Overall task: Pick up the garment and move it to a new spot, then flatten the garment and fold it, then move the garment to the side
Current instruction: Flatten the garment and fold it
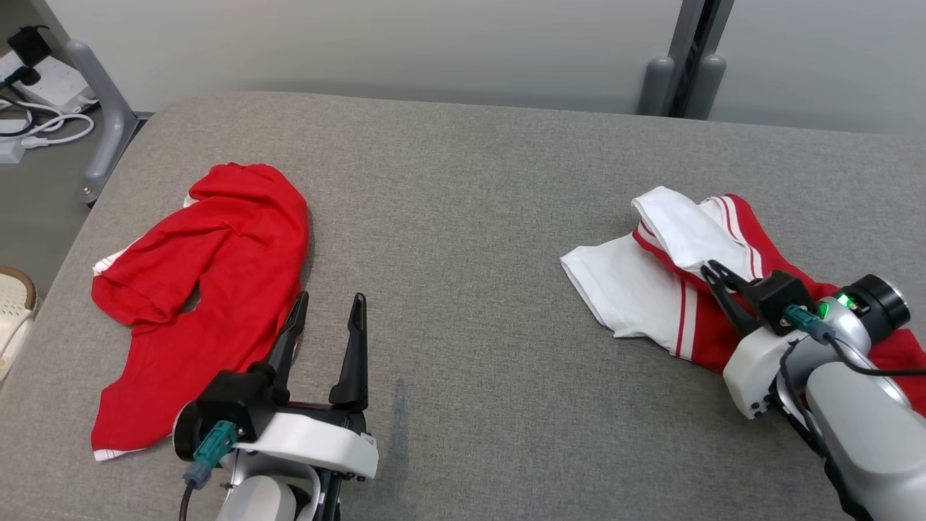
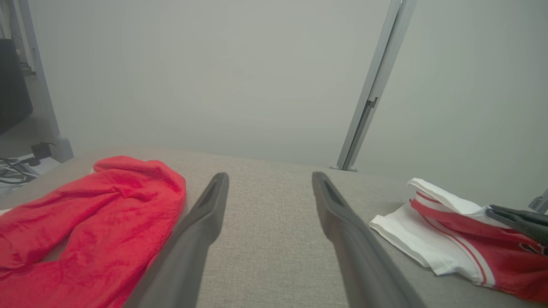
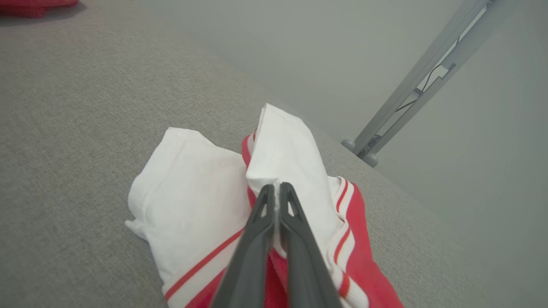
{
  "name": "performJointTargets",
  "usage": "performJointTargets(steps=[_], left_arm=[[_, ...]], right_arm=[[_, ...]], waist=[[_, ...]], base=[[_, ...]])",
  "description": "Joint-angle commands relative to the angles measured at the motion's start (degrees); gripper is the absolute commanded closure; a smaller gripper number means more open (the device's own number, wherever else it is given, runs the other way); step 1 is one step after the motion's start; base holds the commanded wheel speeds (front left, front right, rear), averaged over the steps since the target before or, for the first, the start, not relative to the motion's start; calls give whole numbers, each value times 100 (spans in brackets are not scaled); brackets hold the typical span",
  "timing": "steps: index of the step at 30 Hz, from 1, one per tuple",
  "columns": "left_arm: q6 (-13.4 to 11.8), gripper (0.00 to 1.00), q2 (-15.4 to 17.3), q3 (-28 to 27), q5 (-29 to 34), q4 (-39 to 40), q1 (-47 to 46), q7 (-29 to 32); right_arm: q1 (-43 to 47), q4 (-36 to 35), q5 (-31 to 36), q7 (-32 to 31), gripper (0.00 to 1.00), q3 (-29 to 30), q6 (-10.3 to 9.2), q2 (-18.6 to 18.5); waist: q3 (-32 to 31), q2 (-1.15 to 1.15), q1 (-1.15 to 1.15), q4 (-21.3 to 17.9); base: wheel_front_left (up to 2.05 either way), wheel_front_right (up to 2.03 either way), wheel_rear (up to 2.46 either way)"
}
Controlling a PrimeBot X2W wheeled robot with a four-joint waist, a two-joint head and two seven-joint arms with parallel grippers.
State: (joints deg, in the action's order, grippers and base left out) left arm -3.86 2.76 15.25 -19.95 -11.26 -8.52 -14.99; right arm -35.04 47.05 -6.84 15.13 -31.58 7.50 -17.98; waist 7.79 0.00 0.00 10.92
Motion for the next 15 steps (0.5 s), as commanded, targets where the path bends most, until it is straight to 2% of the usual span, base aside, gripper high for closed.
performJointTargets(steps=[1, 7, 11, 15], left_arm=[[-34, 0, 23, 2, -33, 1, -59, -23], [-61, 0, 23, 65, -70, 25, -118, -23], [-26, 0, 24, 97, -64, 25, -176, -23], [11, 0, 26, 137, -31, 9, -253, -23]], right_arm=[[-21, -18, 30, 9, 100, 44, -1, -69], [-207, -390, -84, 9, 100, 299, -1, -119], [-607, -599, -75, 9, 100, 426, -1, -320], [-1256, -430, -157, 9, 100, 618, -1, -579]], waist=[[-1, 0, 0, -9], [54, 0, 0, -23], [160, 0, 0, -23], [294, 0, 0, 20]], base=[[0, 0, 0], [0, 0, 0], [0, 0, 0], [0, 0, 0]])
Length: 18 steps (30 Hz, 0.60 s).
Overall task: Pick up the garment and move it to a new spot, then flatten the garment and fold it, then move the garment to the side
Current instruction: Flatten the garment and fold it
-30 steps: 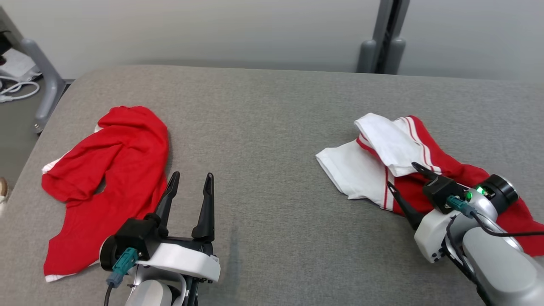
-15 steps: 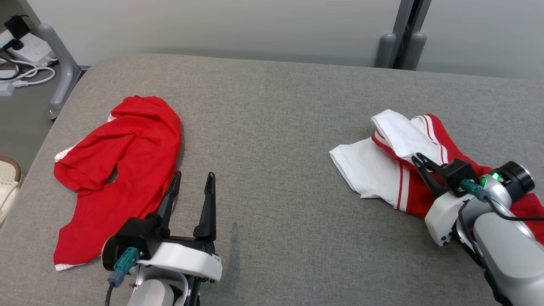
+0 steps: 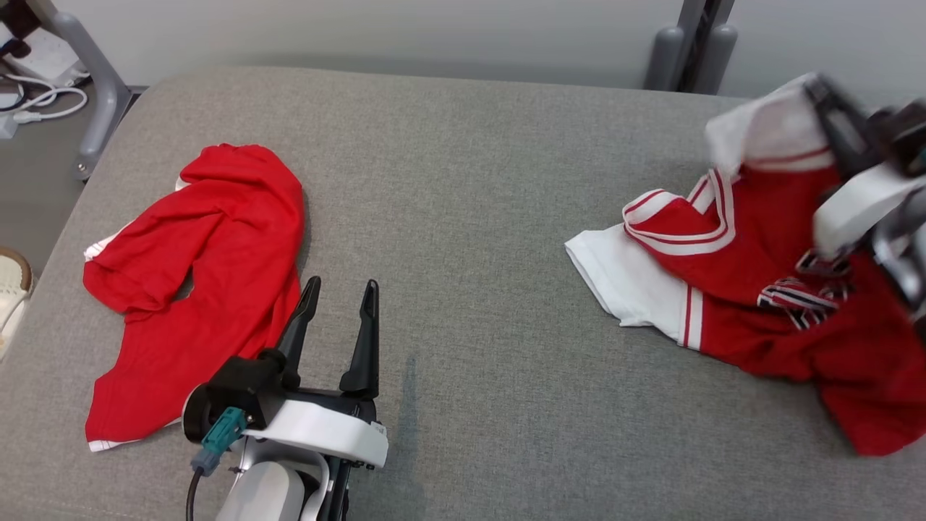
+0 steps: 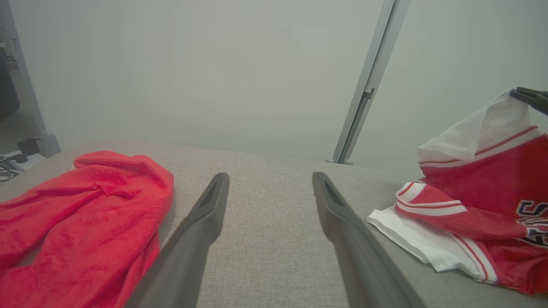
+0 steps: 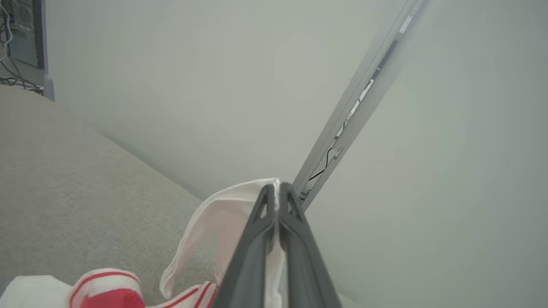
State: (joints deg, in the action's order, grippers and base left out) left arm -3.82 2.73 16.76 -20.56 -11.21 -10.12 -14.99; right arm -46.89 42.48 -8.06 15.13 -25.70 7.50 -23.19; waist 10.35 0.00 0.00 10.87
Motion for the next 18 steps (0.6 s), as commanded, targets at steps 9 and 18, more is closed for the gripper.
performJointTargets(steps=[9, 18], left_arm=[[71, 0, 25, 159, 33, 21, -320, -23], [27, 0, 21, 196, 22, 18, -338, -23]], right_arm=[[-1290, 1024, -126, 9, 100, 1071, -1, -600], [-1371, 2723, 401, -31, 0, 1708, -1, -359]], waist=[[441, 0, 0, 371], [523, 0, 0, 447]], base=[[0, 0, 0], [0, 0, 0]])
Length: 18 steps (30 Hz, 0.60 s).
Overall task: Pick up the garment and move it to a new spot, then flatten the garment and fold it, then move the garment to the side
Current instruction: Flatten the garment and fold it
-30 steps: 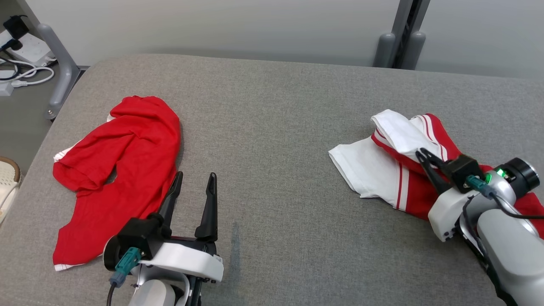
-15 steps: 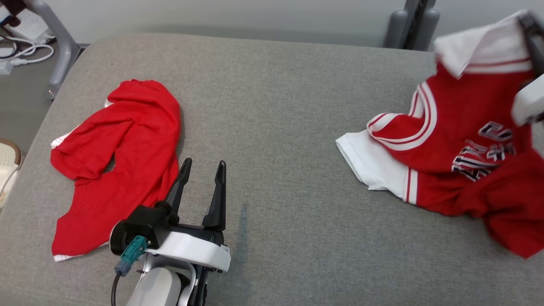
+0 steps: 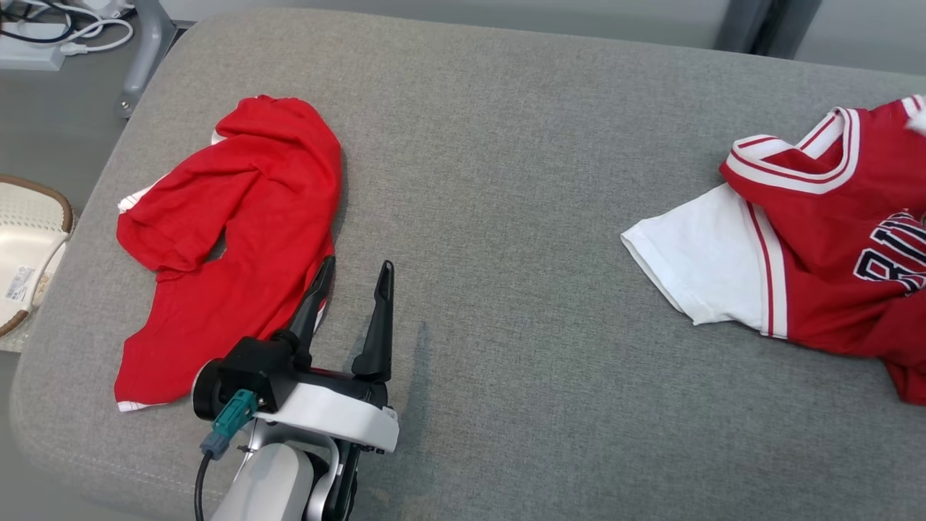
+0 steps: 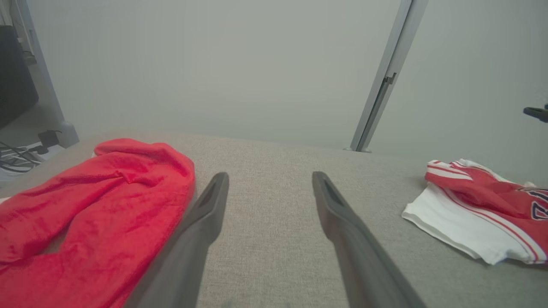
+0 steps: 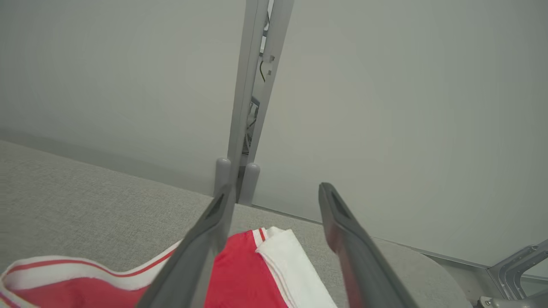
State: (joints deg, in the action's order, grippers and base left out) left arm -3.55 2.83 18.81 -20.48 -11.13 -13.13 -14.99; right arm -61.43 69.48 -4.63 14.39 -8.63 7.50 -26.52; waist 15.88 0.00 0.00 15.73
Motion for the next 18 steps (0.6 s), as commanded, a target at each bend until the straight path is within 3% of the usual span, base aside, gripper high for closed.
performJointTargets(steps=[1, 4, 11, 18], left_arm=[[-1, 0, 12, -14, 25, 1, -23, -24], [3, 0, 20, -72, 54, -16, 19, -23], [33, 0, 18, -214, 147, 0, 66, -23], [-8, 0, 23, -439, 184, 31, 6, -23]], right_arm=[[135, 53, 78, 55, 0, -16, -1, 45], [265, -35, 51, 94, 0, -77, -1, 298], [905, -1104, -265, 91, 0, -344, -1, 669], [2048, -2702, -866, 85, 0, -481, -1, 830]], waist=[[-63, 0, 0, -83], [-205, 0, 0, -264], [-540, 0, 0, -823], [-777, 0, 0, -1486]], base=[[0, 0, 0], [0, 0, 0], [0, 0, 0], [0, 0, 0]])
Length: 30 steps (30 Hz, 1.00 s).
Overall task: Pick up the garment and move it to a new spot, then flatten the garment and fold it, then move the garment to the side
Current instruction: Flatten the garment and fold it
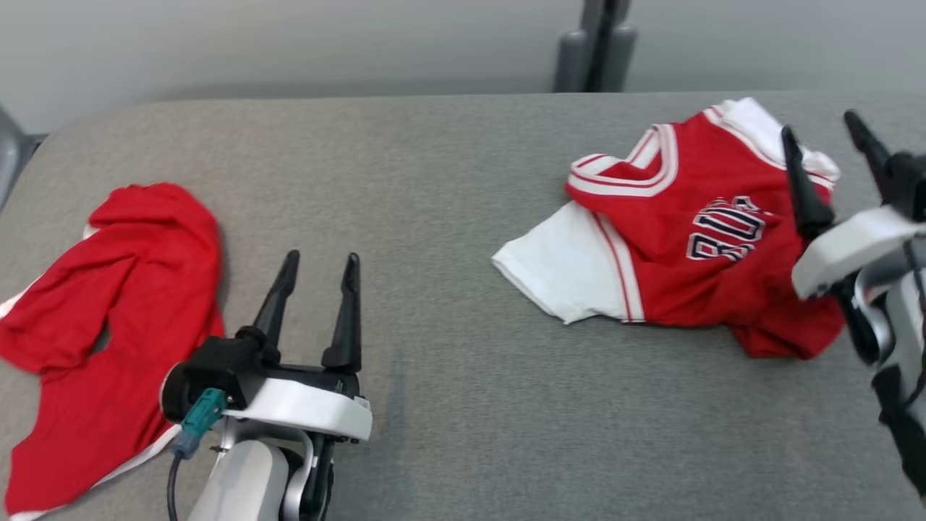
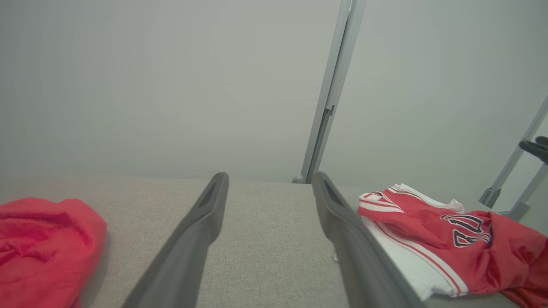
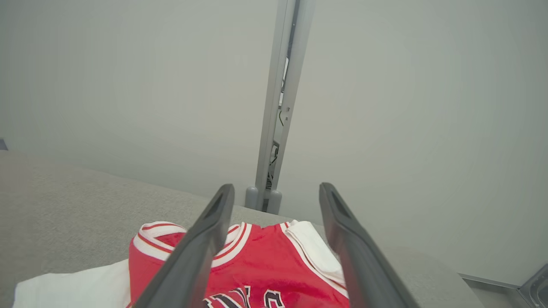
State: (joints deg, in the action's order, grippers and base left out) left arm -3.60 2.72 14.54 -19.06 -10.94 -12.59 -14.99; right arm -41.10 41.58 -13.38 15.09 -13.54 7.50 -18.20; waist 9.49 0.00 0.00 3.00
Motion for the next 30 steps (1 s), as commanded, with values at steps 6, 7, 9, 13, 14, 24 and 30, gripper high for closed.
performJointTargets(steps=[6, 7, 9, 13, 14, 24, 30], left_arm=[[20, 0, 31, -223, 65, 9, -75, -23], [25, 0, 30, -241, 68, 4, -67, -23], [47, 0, 29, -269, 95, -11, -33, -23], [111, 0, 31, -297, 156, -73, -53, -23], [123, 0, 31, -301, 188, -98, -84, -23], [363, 0, 31, 130, 718, -1953, -930, -24], [367, 0, 32, 501, 986, -3356, -1892, 45]], right_arm=[[1183, -1125, -57, 12, 0, 238, -1, 176], [1362, -1276, -37, 12, 0, 321, -1, 247], [1672, -1510, 29, 12, 0, 429, -1, 393], [2037, -1823, 142, 12, 0, 636, -1, 617], [2097, -1899, 153, 12, 0, 695, -1, 678], [2388, -2383, 419, 13, 0, 898, -1, 957], [2426, -2511, 481, 14, 0, 1064, -1, 1047]], waist=[[-226, 0, 0, -599], [-236, 0, 0, -656], [-243, 0, 0, -776], [-163, 0, 0, -966], [-129, 0, 0, -1009], [275, 0, 0, -1547], [511, 0, 0, -1775]], base=[[0, 0, 0], [0, 0, 0], [0, 0, 0], [0, 0, 0], [0, 0, 0], [0, 0, 0], [0, 0, 0]])
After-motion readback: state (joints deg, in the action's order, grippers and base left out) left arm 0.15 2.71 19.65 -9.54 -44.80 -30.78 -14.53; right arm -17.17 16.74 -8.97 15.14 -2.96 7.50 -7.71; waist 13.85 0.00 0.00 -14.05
